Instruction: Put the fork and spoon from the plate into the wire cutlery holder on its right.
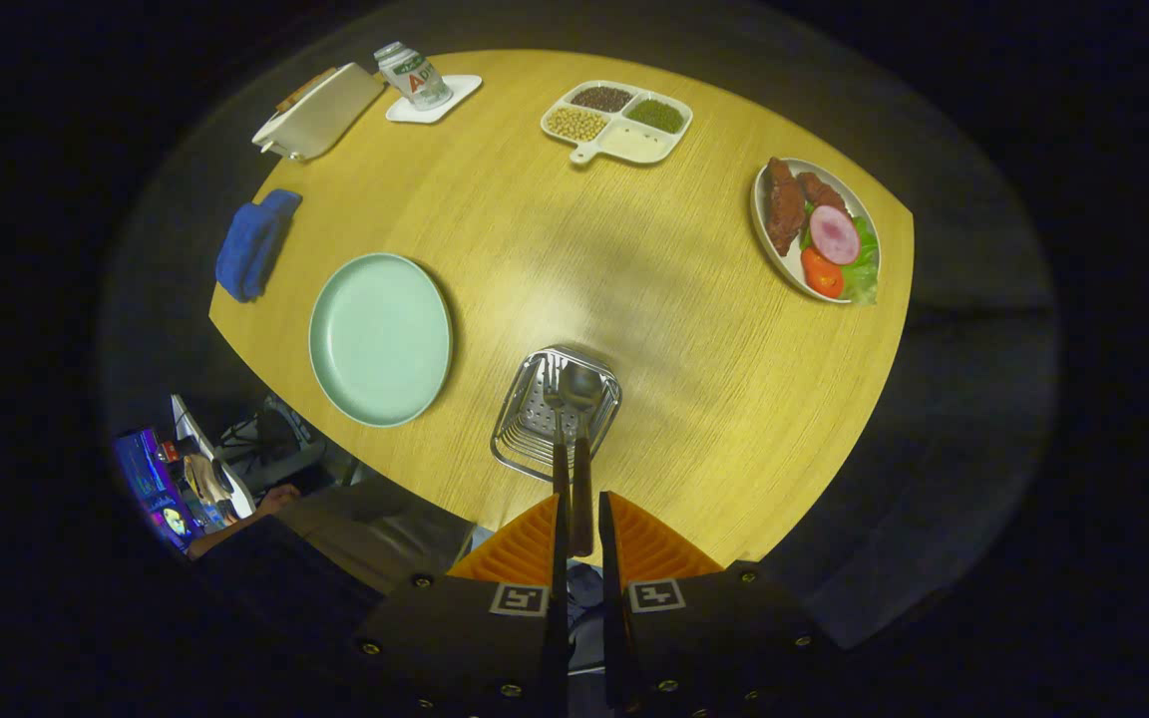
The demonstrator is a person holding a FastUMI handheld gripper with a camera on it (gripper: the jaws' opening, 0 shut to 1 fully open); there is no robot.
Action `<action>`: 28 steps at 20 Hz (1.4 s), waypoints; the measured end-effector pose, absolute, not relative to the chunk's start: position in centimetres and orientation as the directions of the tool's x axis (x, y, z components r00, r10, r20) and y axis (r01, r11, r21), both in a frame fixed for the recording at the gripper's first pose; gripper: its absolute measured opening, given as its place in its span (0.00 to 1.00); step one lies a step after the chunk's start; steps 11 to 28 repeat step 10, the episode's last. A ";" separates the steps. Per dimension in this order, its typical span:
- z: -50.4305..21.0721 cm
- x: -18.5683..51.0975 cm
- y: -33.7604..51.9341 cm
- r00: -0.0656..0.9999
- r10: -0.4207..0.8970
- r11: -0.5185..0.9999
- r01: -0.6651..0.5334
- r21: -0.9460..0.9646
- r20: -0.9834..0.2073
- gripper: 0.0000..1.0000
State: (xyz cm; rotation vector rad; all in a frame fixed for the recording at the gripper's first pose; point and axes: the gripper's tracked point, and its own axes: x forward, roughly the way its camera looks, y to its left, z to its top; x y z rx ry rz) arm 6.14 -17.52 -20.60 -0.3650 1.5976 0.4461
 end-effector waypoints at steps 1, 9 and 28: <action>-19.9 6.1 -17.1 -0.022 0.058 0.877 -0.477 0.062 -0.998 0.15; -6.9 10.5 -12.4 0.779 0.188 0.970 -0.243 -0.011 -0.598 0.15; -5.5 9.7 -11.7 0.833 0.182 0.975 -0.221 -0.013 -0.523 0.15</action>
